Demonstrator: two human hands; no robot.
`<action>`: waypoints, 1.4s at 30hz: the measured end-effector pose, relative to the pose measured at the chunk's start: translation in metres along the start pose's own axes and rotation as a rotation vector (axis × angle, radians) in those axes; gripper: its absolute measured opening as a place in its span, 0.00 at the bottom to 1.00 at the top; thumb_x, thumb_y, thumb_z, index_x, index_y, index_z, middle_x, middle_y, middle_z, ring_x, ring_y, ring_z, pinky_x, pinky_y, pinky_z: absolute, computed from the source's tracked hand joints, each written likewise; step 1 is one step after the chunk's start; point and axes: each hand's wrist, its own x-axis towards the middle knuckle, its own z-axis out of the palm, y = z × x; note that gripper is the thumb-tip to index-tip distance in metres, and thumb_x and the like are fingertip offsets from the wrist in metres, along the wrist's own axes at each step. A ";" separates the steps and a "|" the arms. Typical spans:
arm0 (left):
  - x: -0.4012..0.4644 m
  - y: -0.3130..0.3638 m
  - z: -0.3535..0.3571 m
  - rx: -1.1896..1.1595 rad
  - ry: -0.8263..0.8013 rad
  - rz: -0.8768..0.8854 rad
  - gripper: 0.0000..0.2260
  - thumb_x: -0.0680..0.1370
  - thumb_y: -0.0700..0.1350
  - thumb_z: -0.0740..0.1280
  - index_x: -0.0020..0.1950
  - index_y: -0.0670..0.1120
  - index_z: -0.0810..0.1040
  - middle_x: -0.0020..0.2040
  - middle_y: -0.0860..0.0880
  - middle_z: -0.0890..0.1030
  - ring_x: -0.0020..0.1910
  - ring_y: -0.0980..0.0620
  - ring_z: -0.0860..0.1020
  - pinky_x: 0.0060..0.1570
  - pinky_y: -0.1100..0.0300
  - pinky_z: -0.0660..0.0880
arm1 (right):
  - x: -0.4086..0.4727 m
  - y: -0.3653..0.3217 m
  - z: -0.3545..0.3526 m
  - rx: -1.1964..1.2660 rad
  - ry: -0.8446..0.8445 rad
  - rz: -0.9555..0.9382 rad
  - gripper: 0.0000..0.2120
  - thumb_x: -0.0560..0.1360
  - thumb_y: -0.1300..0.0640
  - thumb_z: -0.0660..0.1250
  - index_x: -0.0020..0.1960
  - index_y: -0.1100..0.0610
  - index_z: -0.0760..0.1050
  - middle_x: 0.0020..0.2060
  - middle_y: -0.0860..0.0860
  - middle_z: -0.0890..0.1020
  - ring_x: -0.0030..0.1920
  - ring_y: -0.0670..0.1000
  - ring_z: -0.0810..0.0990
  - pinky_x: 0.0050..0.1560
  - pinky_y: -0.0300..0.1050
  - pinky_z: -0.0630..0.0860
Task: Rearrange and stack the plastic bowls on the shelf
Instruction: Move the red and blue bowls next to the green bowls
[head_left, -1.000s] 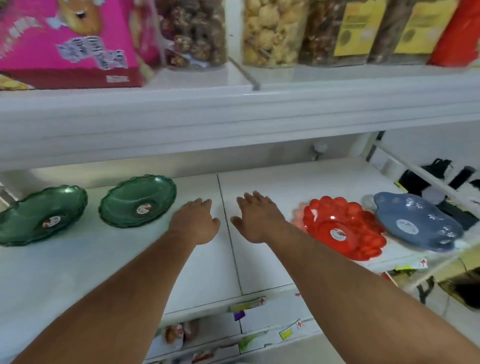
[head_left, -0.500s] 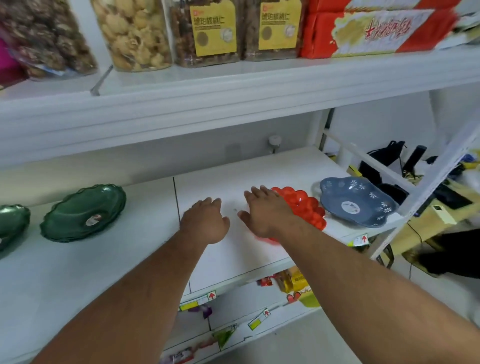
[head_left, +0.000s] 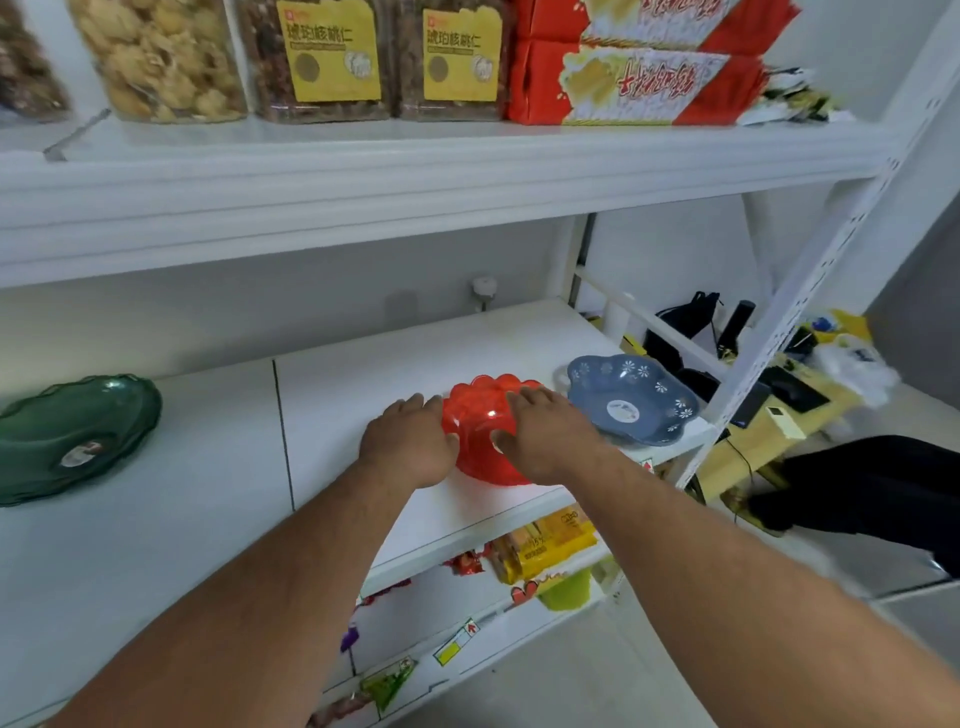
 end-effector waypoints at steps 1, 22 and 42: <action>0.003 0.006 0.001 -0.004 0.005 -0.009 0.29 0.81 0.58 0.57 0.80 0.50 0.56 0.80 0.47 0.59 0.78 0.45 0.58 0.72 0.49 0.61 | 0.000 0.008 0.000 0.009 0.003 -0.004 0.32 0.80 0.40 0.52 0.78 0.56 0.57 0.78 0.55 0.62 0.77 0.58 0.59 0.73 0.57 0.60; 0.016 0.185 0.059 -0.035 0.009 -0.280 0.27 0.78 0.56 0.57 0.77 0.50 0.63 0.76 0.47 0.67 0.72 0.43 0.68 0.68 0.45 0.69 | 0.003 0.227 0.013 0.099 -0.030 -0.204 0.28 0.81 0.43 0.56 0.75 0.58 0.63 0.73 0.58 0.68 0.71 0.60 0.68 0.68 0.55 0.69; -0.019 0.193 0.097 -0.166 0.047 -0.413 0.25 0.81 0.57 0.56 0.76 0.47 0.63 0.73 0.46 0.69 0.69 0.43 0.69 0.65 0.46 0.70 | -0.032 0.254 0.043 0.041 0.004 -0.128 0.22 0.80 0.44 0.55 0.67 0.57 0.69 0.63 0.57 0.76 0.61 0.60 0.74 0.57 0.55 0.75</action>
